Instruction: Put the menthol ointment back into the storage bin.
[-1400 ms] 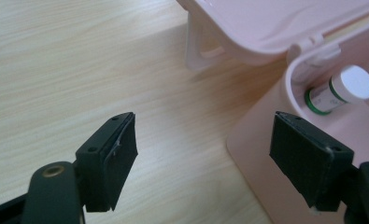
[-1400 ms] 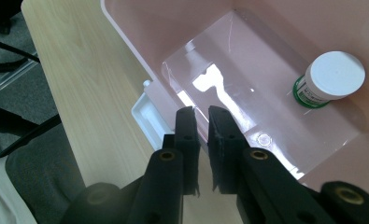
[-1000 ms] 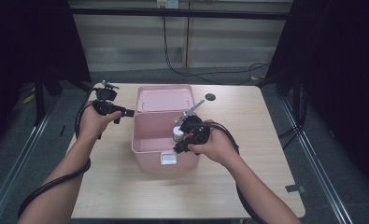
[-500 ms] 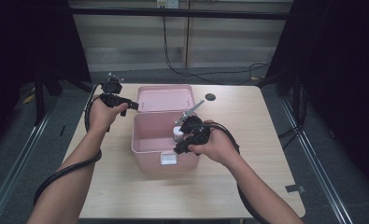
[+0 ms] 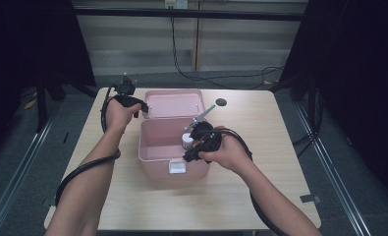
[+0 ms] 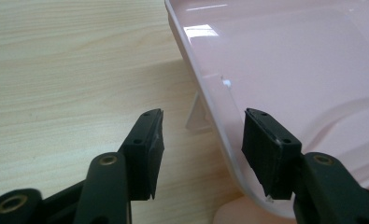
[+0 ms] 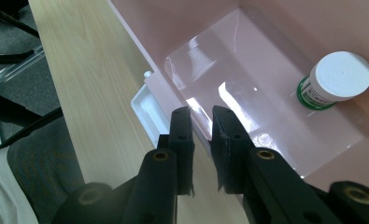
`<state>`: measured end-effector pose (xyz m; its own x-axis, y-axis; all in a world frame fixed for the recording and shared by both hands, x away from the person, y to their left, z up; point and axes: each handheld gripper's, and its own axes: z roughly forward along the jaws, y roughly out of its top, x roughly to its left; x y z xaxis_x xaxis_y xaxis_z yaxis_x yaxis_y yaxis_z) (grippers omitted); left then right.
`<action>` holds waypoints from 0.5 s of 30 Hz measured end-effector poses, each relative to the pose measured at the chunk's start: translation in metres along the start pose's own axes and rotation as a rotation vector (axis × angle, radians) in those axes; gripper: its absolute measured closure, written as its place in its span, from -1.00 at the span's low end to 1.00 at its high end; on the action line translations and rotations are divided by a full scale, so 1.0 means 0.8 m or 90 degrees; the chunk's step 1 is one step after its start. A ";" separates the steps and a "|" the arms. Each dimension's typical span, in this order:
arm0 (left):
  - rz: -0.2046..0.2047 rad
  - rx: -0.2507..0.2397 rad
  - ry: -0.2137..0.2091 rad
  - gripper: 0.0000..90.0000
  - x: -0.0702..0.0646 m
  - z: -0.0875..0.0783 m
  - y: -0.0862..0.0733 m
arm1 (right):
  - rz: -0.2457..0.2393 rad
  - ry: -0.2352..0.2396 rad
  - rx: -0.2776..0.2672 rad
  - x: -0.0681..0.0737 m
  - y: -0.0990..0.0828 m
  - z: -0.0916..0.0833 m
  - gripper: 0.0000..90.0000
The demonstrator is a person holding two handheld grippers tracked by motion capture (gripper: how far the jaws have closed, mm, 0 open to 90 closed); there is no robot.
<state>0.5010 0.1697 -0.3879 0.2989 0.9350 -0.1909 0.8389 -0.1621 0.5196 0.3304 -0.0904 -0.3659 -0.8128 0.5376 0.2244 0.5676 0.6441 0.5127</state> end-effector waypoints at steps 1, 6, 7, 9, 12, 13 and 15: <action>-0.003 0.002 0.003 0.11 -0.001 0.000 0.002 | 0.001 0.000 0.000 0.000 0.000 0.000 0.75; -0.007 0.009 0.008 0.18 -0.002 0.003 0.011 | -0.001 0.003 -0.001 -0.002 0.000 0.000 0.75; -0.012 0.009 0.010 0.18 -0.002 0.004 0.011 | -0.002 0.005 -0.002 -0.002 0.000 0.000 0.75; -0.016 0.015 0.011 0.22 -0.003 0.007 0.013 | 0.001 0.007 -0.002 -0.003 0.000 0.000 0.75; -0.023 0.019 0.009 0.26 -0.004 0.010 0.017 | -0.002 0.006 -0.002 -0.002 0.000 0.000 0.75; -0.024 0.019 0.011 0.27 -0.004 0.011 0.018 | -0.003 0.006 -0.002 -0.002 0.000 0.000 0.75; -0.030 0.019 0.011 0.27 -0.006 0.012 0.020 | 0.000 0.010 -0.004 -0.003 -0.001 0.000 0.75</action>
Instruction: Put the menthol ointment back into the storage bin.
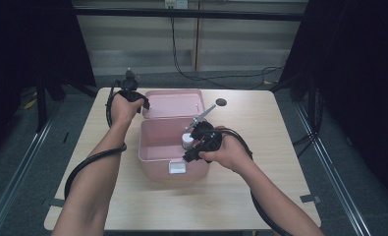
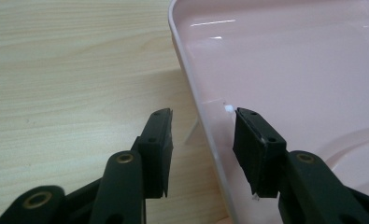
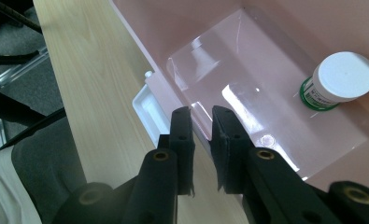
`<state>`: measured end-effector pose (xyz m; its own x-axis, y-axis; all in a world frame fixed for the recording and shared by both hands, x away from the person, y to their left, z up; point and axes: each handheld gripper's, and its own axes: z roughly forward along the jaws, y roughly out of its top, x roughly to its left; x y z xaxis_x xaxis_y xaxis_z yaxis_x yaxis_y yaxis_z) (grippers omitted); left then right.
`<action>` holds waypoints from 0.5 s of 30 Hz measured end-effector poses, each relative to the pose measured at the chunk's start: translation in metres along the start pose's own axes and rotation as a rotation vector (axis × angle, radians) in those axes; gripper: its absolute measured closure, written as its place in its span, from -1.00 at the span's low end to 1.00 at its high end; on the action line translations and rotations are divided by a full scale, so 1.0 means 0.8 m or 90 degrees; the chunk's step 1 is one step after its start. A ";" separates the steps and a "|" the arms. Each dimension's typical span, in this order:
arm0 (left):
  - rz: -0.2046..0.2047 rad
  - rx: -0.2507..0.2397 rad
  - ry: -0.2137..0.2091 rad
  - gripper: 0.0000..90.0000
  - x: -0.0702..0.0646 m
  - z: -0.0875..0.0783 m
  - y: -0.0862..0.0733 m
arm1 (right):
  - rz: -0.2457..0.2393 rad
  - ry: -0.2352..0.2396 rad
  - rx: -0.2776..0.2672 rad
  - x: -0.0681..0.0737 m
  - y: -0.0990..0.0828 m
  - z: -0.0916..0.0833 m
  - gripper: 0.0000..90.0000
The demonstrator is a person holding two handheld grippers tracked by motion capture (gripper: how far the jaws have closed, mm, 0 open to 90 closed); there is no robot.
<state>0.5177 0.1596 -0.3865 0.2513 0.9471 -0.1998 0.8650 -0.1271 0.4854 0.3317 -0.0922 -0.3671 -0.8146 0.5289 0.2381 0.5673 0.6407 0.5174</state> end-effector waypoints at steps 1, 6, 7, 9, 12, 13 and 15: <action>0.004 0.004 0.002 0.29 0.000 0.001 0.001 | 0.000 0.002 -0.002 -0.001 0.000 0.000 0.75; 0.000 0.007 0.003 0.41 0.000 0.006 0.007 | 0.002 0.003 0.000 -0.002 0.001 0.000 0.75; -0.004 0.009 0.002 0.43 0.000 0.006 0.008 | 0.004 0.005 -0.001 -0.002 0.000 0.000 0.75; -0.006 0.015 -0.003 0.51 0.001 0.007 0.010 | 0.002 0.006 -0.001 -0.003 0.000 0.000 0.75; -0.009 0.019 -0.007 0.61 0.001 0.008 0.013 | 0.004 0.007 -0.003 -0.003 0.000 0.000 0.75; -0.013 0.022 -0.005 0.63 0.000 0.007 0.014 | 0.004 0.008 -0.003 -0.003 0.000 0.000 0.75; -0.011 0.020 0.001 0.73 0.001 0.005 0.015 | 0.005 0.006 -0.003 -0.003 0.000 0.000 0.75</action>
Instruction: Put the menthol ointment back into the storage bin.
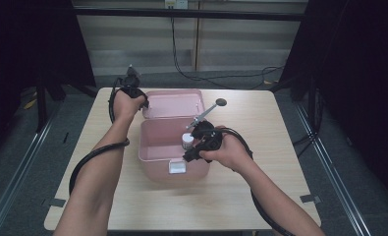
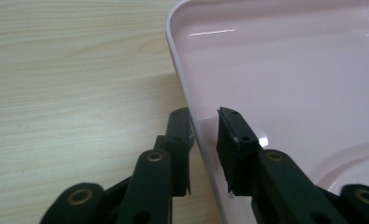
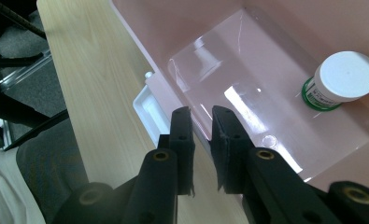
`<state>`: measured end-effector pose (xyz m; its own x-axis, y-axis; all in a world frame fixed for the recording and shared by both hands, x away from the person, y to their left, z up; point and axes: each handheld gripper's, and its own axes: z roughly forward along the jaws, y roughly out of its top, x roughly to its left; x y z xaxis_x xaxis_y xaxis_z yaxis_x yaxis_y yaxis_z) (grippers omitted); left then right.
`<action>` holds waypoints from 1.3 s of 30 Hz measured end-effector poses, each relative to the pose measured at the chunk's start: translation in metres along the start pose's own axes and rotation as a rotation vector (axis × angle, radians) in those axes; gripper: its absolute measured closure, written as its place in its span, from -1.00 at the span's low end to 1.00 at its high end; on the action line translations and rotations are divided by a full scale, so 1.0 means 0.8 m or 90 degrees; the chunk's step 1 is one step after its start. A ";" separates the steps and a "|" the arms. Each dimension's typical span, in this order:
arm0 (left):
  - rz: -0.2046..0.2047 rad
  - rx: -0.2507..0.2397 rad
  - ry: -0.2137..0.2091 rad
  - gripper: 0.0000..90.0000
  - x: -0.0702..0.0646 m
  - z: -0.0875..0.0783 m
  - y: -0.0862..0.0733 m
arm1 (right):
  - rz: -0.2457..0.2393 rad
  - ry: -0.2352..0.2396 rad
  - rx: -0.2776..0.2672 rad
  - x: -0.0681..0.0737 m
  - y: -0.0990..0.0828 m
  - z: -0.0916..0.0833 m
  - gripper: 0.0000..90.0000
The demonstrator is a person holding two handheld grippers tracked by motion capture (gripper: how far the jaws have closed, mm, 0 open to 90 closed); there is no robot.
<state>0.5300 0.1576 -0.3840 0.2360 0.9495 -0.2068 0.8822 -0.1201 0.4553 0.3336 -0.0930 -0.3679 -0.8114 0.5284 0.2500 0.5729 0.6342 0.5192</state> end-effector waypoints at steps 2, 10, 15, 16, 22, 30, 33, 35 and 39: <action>0.000 -0.009 -0.001 0.83 0.000 -0.005 0.002 | -0.002 -0.001 -0.001 0.001 0.000 0.000 0.76; 0.001 -0.010 0.001 0.80 0.000 -0.014 0.003 | 0.003 -0.005 -0.002 0.002 0.000 0.001 0.75; -0.008 -0.010 0.000 0.64 0.003 -0.006 0.001 | 0.000 -0.006 -0.001 0.002 0.000 0.001 0.75; -0.005 -0.008 0.004 0.63 0.002 -0.005 0.001 | -0.001 -0.006 0.000 0.002 0.000 0.001 0.75; -0.010 -0.008 0.007 0.61 0.000 0.004 0.004 | 0.003 -0.002 -0.003 0.001 -0.001 0.001 0.76; -0.018 -0.002 0.014 0.68 -0.003 0.010 0.010 | 0.000 0.000 -0.003 0.001 0.000 0.001 0.76; -0.031 0.002 0.013 0.69 -0.001 0.012 0.012 | -0.002 0.000 -0.003 0.000 -0.001 0.001 0.76; -0.037 0.002 0.010 0.74 0.001 0.012 0.013 | -0.002 -0.001 -0.003 0.000 0.000 0.001 0.76; -0.045 0.006 0.015 0.86 0.000 0.009 0.015 | -0.003 -0.002 -0.001 0.001 0.000 0.001 0.75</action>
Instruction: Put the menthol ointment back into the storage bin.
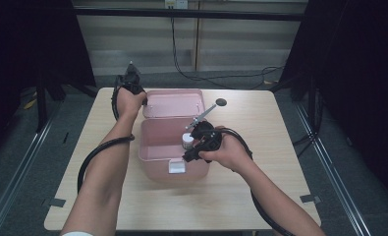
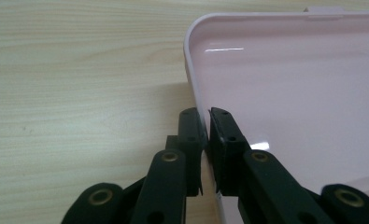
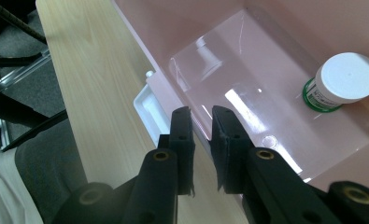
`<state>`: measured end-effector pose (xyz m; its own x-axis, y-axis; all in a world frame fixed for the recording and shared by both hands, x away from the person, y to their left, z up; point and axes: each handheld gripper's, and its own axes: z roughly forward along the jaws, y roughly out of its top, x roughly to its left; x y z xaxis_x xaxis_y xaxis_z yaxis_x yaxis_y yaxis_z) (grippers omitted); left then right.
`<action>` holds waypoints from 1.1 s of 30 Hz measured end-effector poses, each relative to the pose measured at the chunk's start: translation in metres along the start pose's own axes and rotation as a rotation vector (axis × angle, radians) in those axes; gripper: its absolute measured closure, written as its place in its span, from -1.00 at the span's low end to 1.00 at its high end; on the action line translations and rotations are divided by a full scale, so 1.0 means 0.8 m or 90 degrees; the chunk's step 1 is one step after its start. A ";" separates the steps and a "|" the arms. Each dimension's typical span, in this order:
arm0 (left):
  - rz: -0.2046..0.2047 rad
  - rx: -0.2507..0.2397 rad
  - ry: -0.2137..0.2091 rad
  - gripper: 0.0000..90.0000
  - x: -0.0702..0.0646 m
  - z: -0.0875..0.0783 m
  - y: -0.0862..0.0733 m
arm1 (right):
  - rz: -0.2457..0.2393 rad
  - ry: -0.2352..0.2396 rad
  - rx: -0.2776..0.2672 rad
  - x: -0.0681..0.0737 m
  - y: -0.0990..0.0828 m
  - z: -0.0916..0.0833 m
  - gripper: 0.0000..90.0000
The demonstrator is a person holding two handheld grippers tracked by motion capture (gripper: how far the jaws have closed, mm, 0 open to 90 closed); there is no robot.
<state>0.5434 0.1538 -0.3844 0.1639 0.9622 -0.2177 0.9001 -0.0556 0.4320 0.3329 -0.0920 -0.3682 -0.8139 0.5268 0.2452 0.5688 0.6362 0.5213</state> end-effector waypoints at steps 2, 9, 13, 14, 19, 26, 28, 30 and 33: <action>0.005 0.003 0.003 0.87 -0.001 -0.002 0.001 | -0.002 0.001 -0.002 0.000 -0.001 0.000 0.75; 0.006 -0.005 0.003 0.89 -0.003 -0.011 0.002 | 0.006 0.000 0.002 0.000 0.001 0.000 0.75; 0.017 -0.007 0.000 0.91 -0.003 -0.019 0.003 | 0.015 0.005 -0.001 -0.001 0.000 0.000 0.75; 0.014 -0.013 -0.002 0.95 -0.004 -0.022 0.003 | 0.016 0.007 0.000 -0.001 0.000 0.000 0.75; 0.027 -0.017 -0.001 1.00 -0.008 -0.032 0.006 | 0.013 0.003 -0.001 -0.001 0.001 0.001 0.75; 0.005 -0.001 -0.008 0.68 -0.001 -0.009 0.001 | 0.018 0.004 0.002 0.000 0.002 0.001 0.75; 0.005 -0.001 -0.008 0.65 0.001 -0.003 0.001 | 0.015 0.004 0.003 0.000 0.002 0.001 0.76; -0.001 -0.002 -0.007 0.63 0.000 0.003 0.001 | 0.010 0.004 0.001 -0.001 0.002 0.001 0.76; -0.004 0.000 -0.005 0.64 -0.001 0.009 0.002 | 0.012 0.006 0.000 -0.001 0.002 0.001 0.76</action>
<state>0.5480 0.1514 -0.3897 0.1615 0.9602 -0.2277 0.9009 -0.0493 0.4312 0.3347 -0.0913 -0.3684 -0.8040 0.5338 0.2621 0.5842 0.6266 0.5159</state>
